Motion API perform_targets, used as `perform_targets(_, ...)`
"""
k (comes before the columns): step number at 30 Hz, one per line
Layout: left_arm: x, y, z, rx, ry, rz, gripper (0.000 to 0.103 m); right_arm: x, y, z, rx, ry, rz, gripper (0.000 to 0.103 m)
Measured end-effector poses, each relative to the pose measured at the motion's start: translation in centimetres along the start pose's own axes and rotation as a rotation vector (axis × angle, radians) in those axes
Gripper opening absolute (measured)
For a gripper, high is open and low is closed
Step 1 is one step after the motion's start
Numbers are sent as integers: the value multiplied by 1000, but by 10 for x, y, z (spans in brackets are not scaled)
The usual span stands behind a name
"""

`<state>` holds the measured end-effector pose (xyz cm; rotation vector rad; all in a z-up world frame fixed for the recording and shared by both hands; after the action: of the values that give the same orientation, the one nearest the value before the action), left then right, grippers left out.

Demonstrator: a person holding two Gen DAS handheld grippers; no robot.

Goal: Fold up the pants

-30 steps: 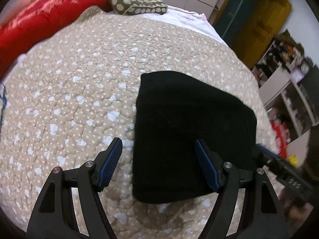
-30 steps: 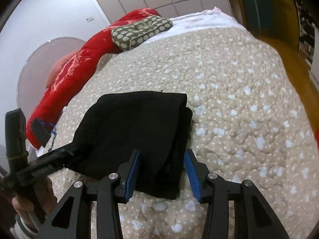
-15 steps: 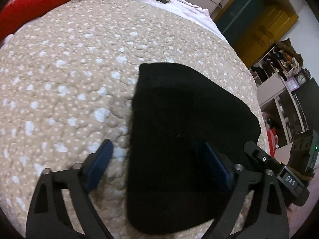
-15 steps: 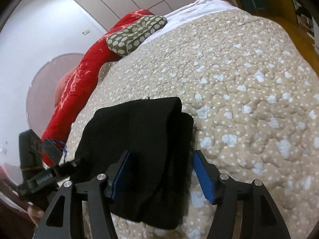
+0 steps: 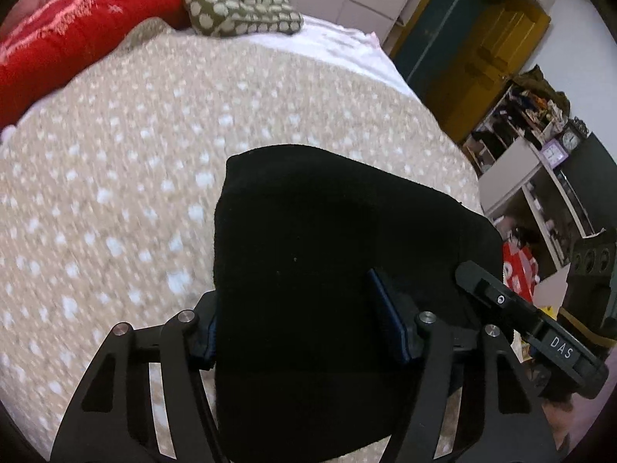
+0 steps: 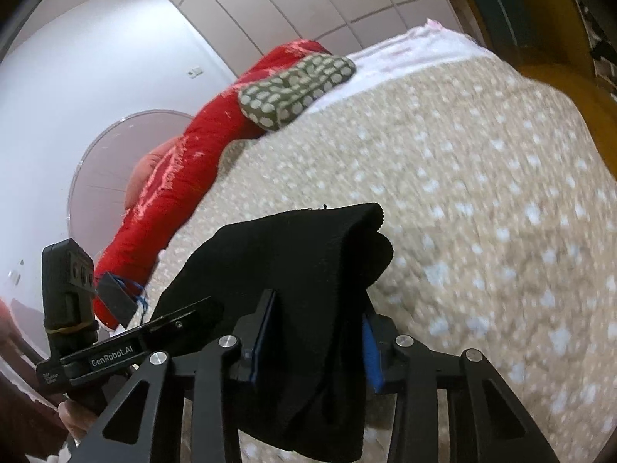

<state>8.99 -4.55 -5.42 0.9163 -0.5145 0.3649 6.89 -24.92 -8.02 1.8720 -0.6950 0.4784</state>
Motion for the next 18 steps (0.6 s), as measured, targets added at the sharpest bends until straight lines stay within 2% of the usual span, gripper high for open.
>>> perform_targets(5,30,1,-11,40,-5,38,65,23,-11,-19,18,12,24,38)
perform_targets(9,39,-13,-36,66,38,16,65,34,-36,-31,24,13,2,38)
perform_targets(12,35,-30,-62,108,82,-34,65,31,-68,-32,-11,37,-65,41)
perform_targets(14,33,-33,-70,73,106,-29,67,25,-83,-28,-55,52,-116,45)
perform_targets(16,35,-26,-69,89,92,-28,67,27,-75,-26,-49,57,-100,45)
perform_targets(18,39,-18,-67,122,71,-7,67,36,-53,-23,-110,72,-31,45)
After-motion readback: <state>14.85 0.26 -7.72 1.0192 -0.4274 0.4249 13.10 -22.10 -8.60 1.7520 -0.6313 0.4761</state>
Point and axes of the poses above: each gripper's, at about its wrist camera, not at the fingertips, and y roughly against the way its jaws point, z to its right, x to its top, the point moved 4 cm from there along -y, roughly the way its jaws point, and after that the axes turned 14 degrees about -x, right-handed, at the moved point
